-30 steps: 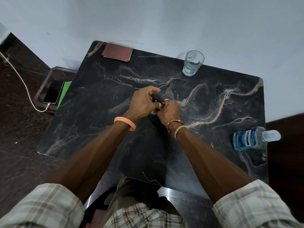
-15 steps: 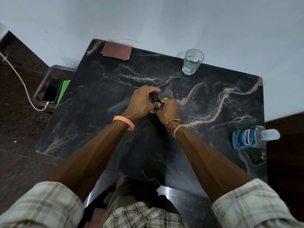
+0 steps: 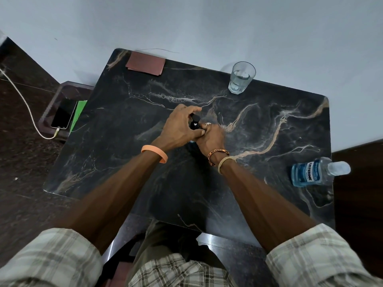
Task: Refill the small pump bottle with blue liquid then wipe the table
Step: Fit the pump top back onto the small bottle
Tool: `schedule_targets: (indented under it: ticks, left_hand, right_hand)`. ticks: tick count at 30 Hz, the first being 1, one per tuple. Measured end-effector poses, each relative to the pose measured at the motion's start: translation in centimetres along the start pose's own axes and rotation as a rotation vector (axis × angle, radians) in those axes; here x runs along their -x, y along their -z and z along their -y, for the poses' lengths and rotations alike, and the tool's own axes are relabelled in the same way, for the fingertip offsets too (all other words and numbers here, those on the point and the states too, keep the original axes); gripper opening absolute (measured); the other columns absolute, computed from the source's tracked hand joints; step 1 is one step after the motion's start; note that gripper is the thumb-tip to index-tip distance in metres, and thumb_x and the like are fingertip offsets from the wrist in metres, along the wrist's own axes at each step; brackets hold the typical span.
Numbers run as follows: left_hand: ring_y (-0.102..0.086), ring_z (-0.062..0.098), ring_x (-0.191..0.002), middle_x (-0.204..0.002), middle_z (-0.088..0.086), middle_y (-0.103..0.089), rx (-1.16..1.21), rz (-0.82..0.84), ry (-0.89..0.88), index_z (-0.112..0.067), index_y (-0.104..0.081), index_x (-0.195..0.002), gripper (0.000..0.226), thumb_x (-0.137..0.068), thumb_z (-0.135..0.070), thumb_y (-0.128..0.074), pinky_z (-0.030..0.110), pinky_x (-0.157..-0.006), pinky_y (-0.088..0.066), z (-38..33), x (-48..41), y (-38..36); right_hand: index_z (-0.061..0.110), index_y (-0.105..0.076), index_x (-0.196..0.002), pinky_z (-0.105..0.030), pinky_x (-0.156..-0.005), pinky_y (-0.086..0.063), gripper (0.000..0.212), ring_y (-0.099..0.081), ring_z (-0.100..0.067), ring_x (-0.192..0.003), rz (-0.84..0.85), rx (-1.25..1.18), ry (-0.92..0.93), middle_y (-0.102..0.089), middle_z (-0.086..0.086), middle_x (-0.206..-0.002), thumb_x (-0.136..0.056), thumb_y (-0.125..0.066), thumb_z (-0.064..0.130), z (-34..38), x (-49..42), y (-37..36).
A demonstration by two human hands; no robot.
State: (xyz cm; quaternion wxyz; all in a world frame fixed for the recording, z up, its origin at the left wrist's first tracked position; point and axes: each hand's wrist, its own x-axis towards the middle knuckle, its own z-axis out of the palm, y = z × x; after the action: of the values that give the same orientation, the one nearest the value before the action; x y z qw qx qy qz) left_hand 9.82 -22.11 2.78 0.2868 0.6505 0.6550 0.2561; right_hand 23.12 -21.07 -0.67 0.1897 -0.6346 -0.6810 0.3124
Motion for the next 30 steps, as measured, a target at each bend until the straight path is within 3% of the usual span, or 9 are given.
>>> schedule_targets:
  ticks: [2,3,5,7,11,15,19,27,30]
  left_hand:
    - [-0.059,0.013,-0.093,-0.104,-0.005,-0.060,-0.029,-0.032,0.007,-0.021,-0.061,-0.131,0.064,-0.071,-0.024,-0.085,0.025,-0.083,-0.048,-0.01,0.05,0.09]
    - [-0.061,0.014,-0.094,-0.104,-0.005,-0.063,0.005,-0.017,0.020,-0.021,-0.061,-0.132,0.066,-0.071,-0.019,-0.085,0.029,-0.086,-0.052,-0.09,0.06,0.14]
    - [-0.062,0.015,-0.102,-0.113,-0.002,-0.064,0.056,0.040,0.025,-0.021,-0.056,-0.137,0.073,-0.070,-0.014,-0.083,0.033,-0.094,-0.053,-0.26,-0.04,0.25]
    - [-0.057,0.014,-0.105,-0.117,-0.001,-0.057,0.025,0.047,0.017,-0.022,-0.052,-0.140,0.077,-0.070,-0.022,-0.085,0.029,-0.094,-0.049,-0.31,-0.06,0.20]
    - [-0.057,0.008,-0.088,-0.087,-0.017,-0.054,-0.009,-0.049,0.024,-0.021,-0.061,-0.131,0.067,-0.070,-0.023,-0.087,0.012,-0.075,-0.040,-0.09,0.10,-0.01]
    - [-0.055,0.012,-0.099,-0.112,-0.004,-0.059,0.000,0.000,0.005,-0.022,-0.053,-0.139,0.076,-0.070,-0.026,-0.086,0.024,-0.089,-0.046,-0.33,-0.06,-0.06]
    - [-0.058,0.012,-0.091,-0.101,-0.004,-0.061,-0.024,-0.084,0.034,-0.021,-0.060,-0.133,0.070,-0.069,-0.027,-0.088,0.023,-0.082,-0.047,-0.50,-0.07,-0.11]
    - [-0.060,0.015,-0.094,-0.102,-0.001,-0.064,-0.018,-0.062,0.051,-0.022,-0.056,-0.136,0.074,-0.070,-0.029,-0.088,0.032,-0.087,-0.052,-0.56,0.02,-0.09]
    - [-0.064,0.018,-0.100,-0.110,0.001,-0.067,0.041,-0.037,0.063,-0.021,-0.055,-0.137,0.076,-0.069,-0.023,-0.089,0.031,-0.090,-0.054,-0.61,-0.05,-0.05]
  right_hand:
    - [0.027,-0.054,-0.057,-0.008,-0.043,-0.028,0.031,-0.041,0.000,-0.049,0.011,-0.021,-0.013,-0.045,0.014,-0.050,-0.072,-0.081,0.022,-0.10,-0.10,-0.07]
    - [0.027,-0.059,-0.060,-0.007,-0.046,-0.030,0.026,-0.046,-0.002,-0.051,0.024,-0.030,-0.027,-0.052,0.013,-0.054,-0.071,-0.082,0.023,-0.10,-0.11,-0.09]
    - [0.027,-0.065,-0.067,-0.020,-0.051,-0.041,0.018,-0.053,-0.008,-0.055,0.018,-0.050,-0.054,-0.060,0.007,-0.058,-0.071,-0.081,0.020,-0.16,-0.14,-0.25]
    - [0.029,-0.054,-0.058,-0.024,-0.052,-0.036,0.028,-0.045,-0.005,-0.049,-0.011,-0.014,-0.028,-0.050,0.012,-0.052,-0.073,-0.075,0.016,-0.18,-0.15,-0.34]
    - [0.019,-0.073,-0.082,-0.024,-0.055,-0.040,0.015,-0.053,-0.011,-0.060,0.026,-0.015,-0.029,-0.059,0.005,-0.062,-0.071,-0.082,0.026,-0.21,-0.38,-0.32]
    - [0.018,-0.074,-0.088,-0.028,-0.055,-0.043,0.015,-0.056,-0.016,-0.062,0.009,0.004,-0.029,-0.064,-0.002,-0.065,-0.073,-0.076,0.022,-0.30,-0.33,-0.52]
    - [0.016,-0.075,-0.092,-0.022,-0.057,-0.036,0.025,-0.052,-0.012,-0.063,0.003,0.014,-0.032,-0.060,0.003,-0.066,-0.071,-0.081,0.029,-0.33,-0.38,-0.48]
    - [0.019,-0.073,-0.082,-0.031,-0.055,-0.049,0.013,-0.057,-0.016,-0.062,0.008,-0.022,-0.010,-0.065,-0.002,-0.066,-0.072,-0.078,0.024,-0.32,-0.26,-0.40]
    - [0.016,-0.075,-0.090,-0.032,-0.062,-0.053,0.019,-0.063,-0.020,-0.070,0.020,-0.045,-0.022,-0.071,-0.006,-0.075,-0.073,-0.078,0.022,-0.36,-0.27,-0.33]
